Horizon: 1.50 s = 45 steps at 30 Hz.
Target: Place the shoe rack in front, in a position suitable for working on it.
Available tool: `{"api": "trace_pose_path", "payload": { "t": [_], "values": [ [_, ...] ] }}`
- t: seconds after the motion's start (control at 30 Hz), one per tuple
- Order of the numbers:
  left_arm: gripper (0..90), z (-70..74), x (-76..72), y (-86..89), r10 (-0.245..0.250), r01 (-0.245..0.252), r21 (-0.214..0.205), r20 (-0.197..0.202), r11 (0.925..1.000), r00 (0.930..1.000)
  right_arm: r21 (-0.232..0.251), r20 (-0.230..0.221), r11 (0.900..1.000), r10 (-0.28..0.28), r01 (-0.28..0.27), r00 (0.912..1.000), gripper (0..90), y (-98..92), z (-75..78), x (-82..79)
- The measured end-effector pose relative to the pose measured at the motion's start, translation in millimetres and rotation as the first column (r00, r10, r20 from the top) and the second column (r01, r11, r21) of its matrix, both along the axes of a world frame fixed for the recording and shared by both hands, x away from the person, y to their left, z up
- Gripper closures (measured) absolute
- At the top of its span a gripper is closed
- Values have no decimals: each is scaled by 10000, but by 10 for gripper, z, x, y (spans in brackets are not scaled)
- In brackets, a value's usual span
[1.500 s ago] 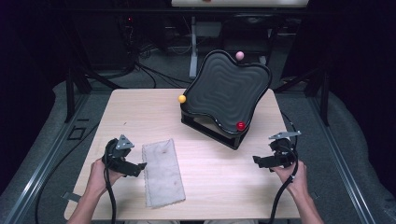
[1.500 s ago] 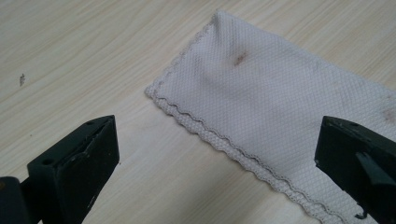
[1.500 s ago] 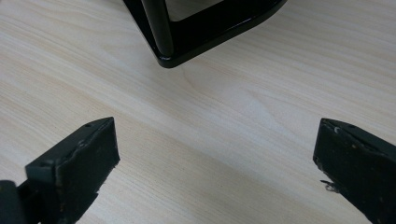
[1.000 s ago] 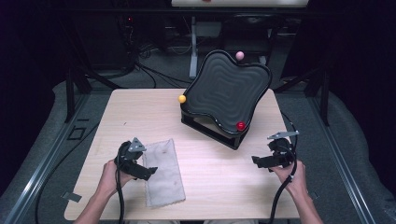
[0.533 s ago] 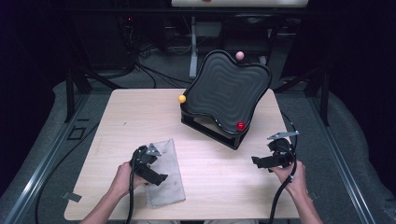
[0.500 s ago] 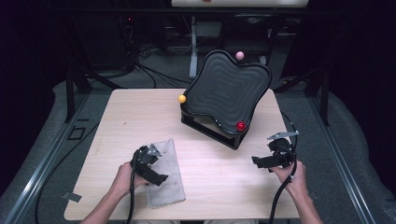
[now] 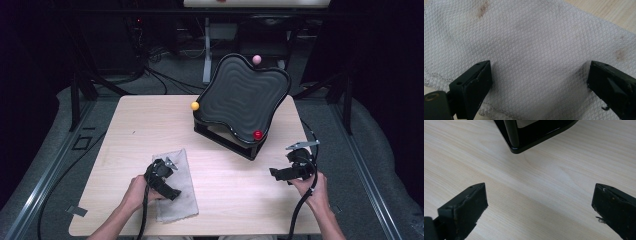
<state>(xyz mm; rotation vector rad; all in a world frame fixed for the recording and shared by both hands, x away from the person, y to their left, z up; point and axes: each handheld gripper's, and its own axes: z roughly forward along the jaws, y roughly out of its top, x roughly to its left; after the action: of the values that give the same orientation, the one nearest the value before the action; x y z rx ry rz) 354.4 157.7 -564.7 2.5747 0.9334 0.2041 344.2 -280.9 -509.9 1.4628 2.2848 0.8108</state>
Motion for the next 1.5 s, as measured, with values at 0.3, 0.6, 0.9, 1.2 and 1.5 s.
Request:
{"api": "trace_pose_path", "payload": {
  "t": [0.3, 0.6, 0.9, 1.2, 1.5],
  "values": [
    [192, 67, -5, -35, 85, -71, 338, -414, 9994, 9991, -7, -113, 10000, -17, 17, 9999, 0, -3, -7, 6],
    [527, 119, -26, -24, 199, -197, 97, -235, 9998, 9995, -82, -169, 10000, 8, -10, 9999, 0, 12, -20, 13],
    [832, 126, -52, 3, 110, -110, 81, 41, 9999, 9999, -156, -178, 9999, 72, -75, 9998, 0, 25, -17, 9],
    [842, 301, -60, 134, 476, -463, -359, 378, 9983, 9982, -187, -152, 9998, 74, -76, 9999, 0, 26, -17, 10],
    [843, 587, -92, 289, 954, -863, -774, 1234, 9933, 9878, -237, -161, 9997, 96, -100, 9998, 0, 32, -14, 8]
  ]
}}
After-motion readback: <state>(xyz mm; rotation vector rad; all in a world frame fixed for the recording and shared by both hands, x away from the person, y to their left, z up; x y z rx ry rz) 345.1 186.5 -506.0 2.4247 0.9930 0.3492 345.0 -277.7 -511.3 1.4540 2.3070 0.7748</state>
